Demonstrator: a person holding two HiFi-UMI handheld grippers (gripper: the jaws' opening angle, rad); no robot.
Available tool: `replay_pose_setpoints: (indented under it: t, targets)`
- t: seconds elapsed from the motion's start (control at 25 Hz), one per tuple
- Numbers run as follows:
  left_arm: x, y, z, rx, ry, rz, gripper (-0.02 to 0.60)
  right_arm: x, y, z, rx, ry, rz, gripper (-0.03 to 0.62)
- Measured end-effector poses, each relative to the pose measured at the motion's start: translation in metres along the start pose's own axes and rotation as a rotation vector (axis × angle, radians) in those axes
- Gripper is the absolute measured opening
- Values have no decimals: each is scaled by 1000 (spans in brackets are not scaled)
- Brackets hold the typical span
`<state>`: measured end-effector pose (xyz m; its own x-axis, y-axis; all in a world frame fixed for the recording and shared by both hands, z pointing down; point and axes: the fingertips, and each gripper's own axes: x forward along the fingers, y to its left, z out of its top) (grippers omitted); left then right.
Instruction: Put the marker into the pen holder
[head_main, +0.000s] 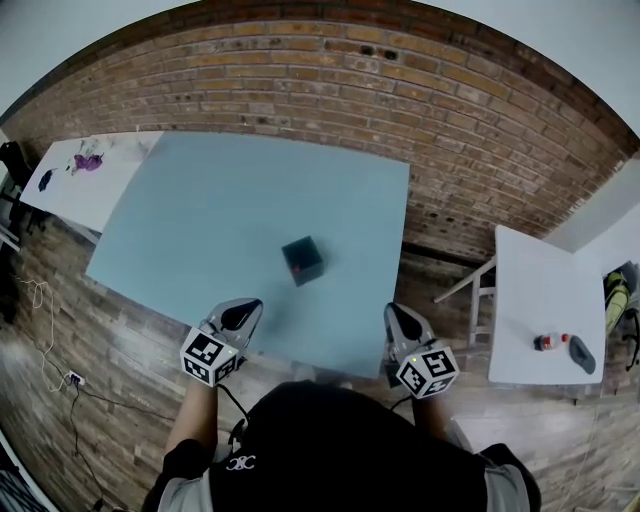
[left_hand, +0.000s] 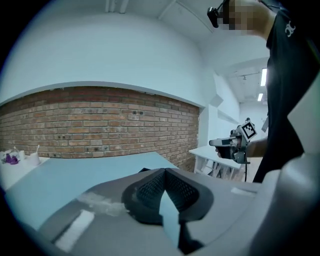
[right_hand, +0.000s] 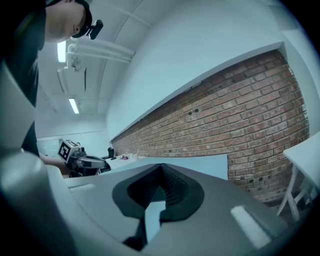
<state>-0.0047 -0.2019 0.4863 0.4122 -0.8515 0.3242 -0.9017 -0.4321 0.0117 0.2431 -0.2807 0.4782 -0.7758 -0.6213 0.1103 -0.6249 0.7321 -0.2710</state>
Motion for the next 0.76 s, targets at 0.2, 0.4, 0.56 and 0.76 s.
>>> replay_pose_setpoints:
  t: [0.2,0.4,0.56,0.76]
  targets:
    - [11,-5,-15,20,34,-19,8,5,8,-14,-63,57,-3,5]
    - [16,-2,-20,12,54,-32,8,7,15,-26,-83,99,26,5]
    - [17,2,-16,-2,35,-24,8,5,18,-32,-99,119,33,5]
    - [25,2,-13,96,67,-40,8,7,14,-30,-116,111,15,5]
